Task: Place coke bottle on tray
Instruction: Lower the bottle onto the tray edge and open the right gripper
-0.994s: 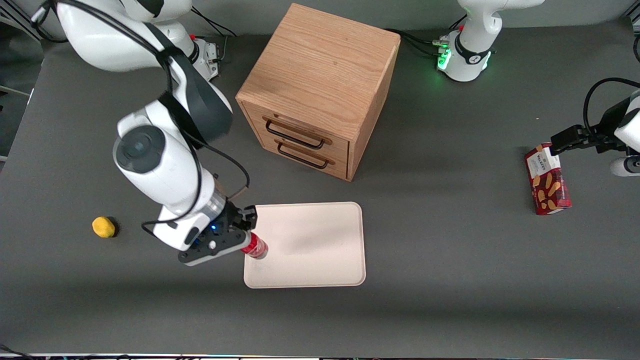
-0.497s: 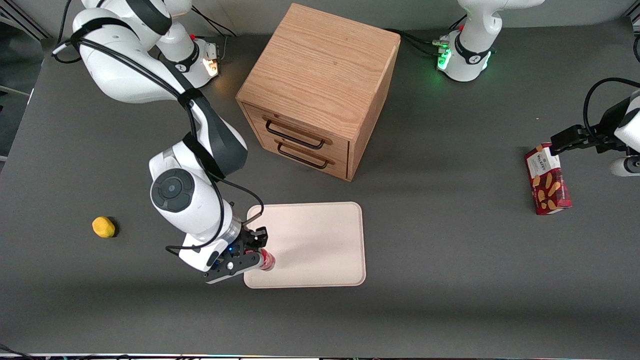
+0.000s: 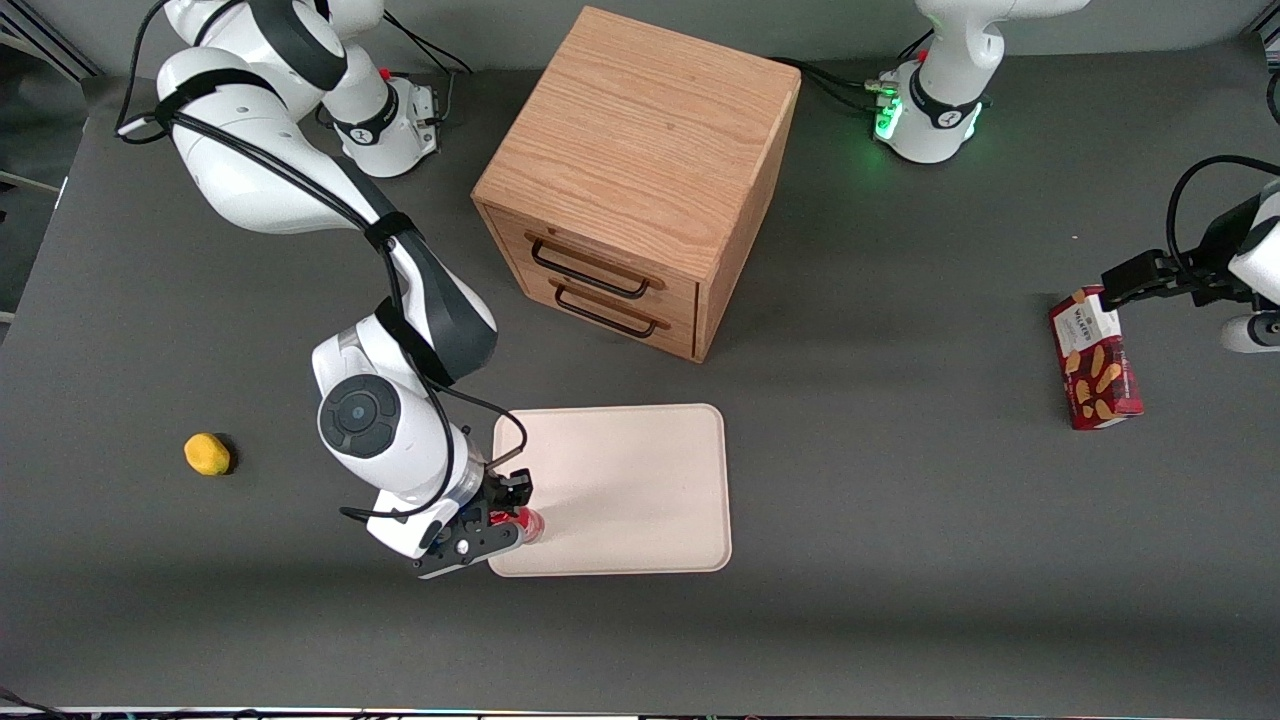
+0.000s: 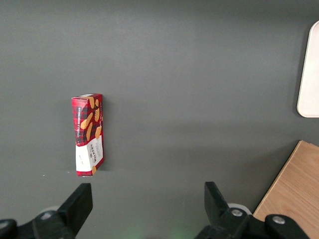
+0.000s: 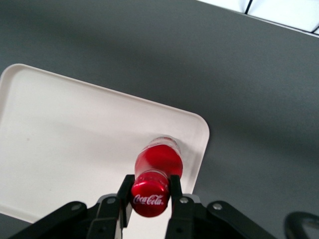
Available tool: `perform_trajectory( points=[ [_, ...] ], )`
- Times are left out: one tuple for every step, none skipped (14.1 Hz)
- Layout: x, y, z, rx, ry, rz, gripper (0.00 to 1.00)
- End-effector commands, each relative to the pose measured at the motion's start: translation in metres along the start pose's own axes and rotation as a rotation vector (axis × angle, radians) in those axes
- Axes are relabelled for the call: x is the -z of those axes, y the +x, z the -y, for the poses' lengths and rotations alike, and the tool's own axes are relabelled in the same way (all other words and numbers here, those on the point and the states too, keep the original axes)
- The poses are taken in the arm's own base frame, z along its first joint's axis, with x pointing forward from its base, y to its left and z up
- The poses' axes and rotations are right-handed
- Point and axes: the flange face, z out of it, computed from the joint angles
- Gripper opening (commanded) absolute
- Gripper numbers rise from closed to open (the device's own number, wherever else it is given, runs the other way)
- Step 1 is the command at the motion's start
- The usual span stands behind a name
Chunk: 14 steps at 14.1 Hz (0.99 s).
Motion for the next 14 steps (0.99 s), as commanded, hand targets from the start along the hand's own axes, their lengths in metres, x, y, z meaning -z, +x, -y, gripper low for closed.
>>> perform_trajectory(
  points=[
    [-0.003, 0.0, -0.002, -0.01, -0.017, -0.031, 0.15],
    [-0.004, 0.0, -0.001, -0.009, -0.013, -0.036, 0.2],
    [-0.004, 0.0, -0.002, -0.01, -0.013, -0.038, 0.25],
    [-0.005, 0.0, -0.001, -0.009, -0.012, -0.039, 0.29],
    [-0.005, 0.0, -0.001, -0.009, -0.012, -0.039, 0.31],
    [-0.005, 0.001, -0.002, -0.01, -0.012, -0.039, 0.34],
    [-0.009, 0.0, -0.001, -0.009, -0.011, -0.035, 0.35],
    [-0.01, 0.0, -0.001, -0.009, -0.011, -0.033, 0.4],
    [-0.009, 0.001, -0.001, -0.009, -0.008, -0.045, 0.41],
    [-0.009, 0.002, -0.001, -0.012, -0.003, -0.058, 0.67],
    [-0.013, 0.001, 0.001, -0.023, -0.001, -0.056, 1.0],
    [-0.015, 0.0, 0.001, -0.033, -0.001, -0.056, 1.0],
    [-0.015, 0.001, 0.001, -0.034, -0.001, -0.062, 1.0],
    [-0.014, 0.001, 0.0, -0.037, -0.001, -0.065, 1.0]
  ],
)
